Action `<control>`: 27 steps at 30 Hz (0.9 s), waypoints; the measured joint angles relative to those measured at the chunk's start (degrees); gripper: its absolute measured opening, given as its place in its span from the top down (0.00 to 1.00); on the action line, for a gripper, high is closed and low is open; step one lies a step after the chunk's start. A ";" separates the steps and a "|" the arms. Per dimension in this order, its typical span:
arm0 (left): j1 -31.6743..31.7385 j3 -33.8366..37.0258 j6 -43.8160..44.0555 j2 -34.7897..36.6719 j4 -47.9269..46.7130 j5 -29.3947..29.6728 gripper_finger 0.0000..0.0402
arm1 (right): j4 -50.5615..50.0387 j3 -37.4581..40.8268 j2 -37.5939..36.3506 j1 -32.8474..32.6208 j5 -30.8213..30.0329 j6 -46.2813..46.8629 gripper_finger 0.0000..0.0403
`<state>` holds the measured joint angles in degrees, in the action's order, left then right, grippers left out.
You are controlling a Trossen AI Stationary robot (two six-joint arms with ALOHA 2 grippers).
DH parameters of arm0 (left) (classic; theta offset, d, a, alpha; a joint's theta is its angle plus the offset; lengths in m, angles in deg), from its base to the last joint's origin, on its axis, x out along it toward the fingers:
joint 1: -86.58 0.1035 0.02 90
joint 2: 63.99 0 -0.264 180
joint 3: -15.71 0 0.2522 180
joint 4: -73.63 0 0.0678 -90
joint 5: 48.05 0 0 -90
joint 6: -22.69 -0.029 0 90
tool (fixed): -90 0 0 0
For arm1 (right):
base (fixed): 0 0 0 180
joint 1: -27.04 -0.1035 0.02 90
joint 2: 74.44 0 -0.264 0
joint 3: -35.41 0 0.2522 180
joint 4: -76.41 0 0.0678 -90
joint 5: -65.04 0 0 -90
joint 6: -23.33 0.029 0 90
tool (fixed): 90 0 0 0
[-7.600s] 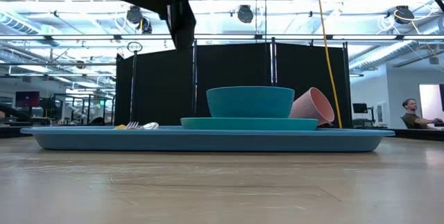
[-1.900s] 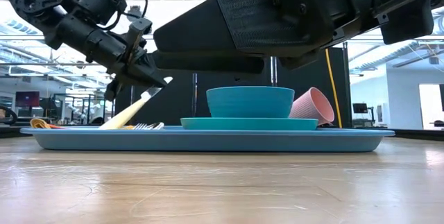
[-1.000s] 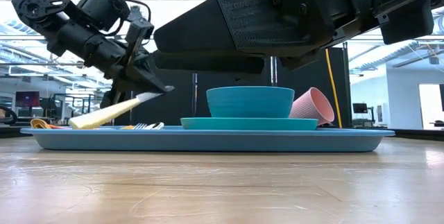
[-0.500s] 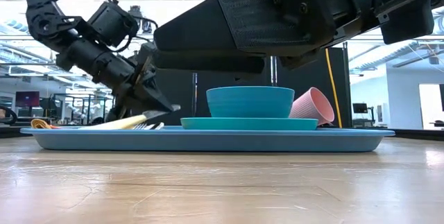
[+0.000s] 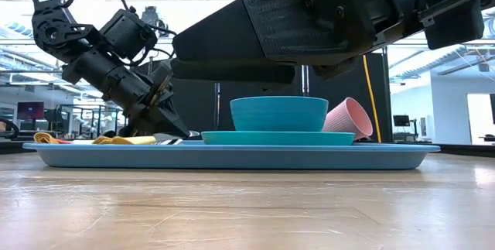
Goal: Set up tray
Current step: Put the yellow knife on the yellow table napkin, then adjust the pink cup, blue plate, blue bowl, blue serving tray, and yellow knife
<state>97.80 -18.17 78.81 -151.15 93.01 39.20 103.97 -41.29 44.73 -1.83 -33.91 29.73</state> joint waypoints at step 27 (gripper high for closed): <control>0.00 0.04 3.00 0.00 2.64 -0.42 0.74 | -0.22 0.00 0.00 0.00 0.02 0.00 0.65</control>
<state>97.80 -18.13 81.81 -151.15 95.65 38.78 103.76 -41.29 44.73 -1.83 -33.89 29.73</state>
